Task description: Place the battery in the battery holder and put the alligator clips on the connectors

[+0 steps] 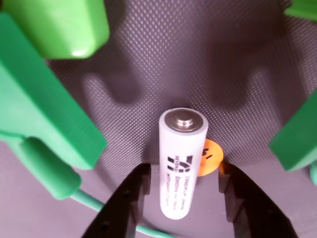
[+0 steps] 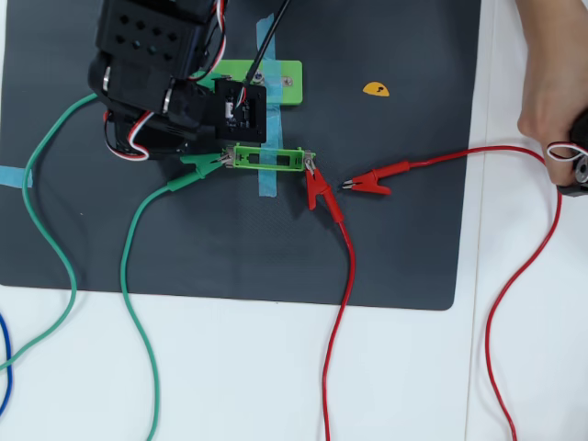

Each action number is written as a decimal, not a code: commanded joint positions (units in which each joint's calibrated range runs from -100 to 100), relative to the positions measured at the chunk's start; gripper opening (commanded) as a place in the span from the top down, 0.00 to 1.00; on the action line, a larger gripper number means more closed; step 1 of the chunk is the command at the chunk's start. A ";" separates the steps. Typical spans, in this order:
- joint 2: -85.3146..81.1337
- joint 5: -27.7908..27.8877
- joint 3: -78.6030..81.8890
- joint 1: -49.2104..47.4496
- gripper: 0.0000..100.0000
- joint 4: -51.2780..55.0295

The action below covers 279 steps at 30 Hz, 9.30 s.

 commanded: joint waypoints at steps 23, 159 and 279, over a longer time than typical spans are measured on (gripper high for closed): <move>-3.82 -0.24 -0.81 1.94 0.99 -0.50; -16.67 -17.48 14.98 -30.67 0.99 -20.35; -13.01 -13.05 12.44 -27.74 0.99 -19.84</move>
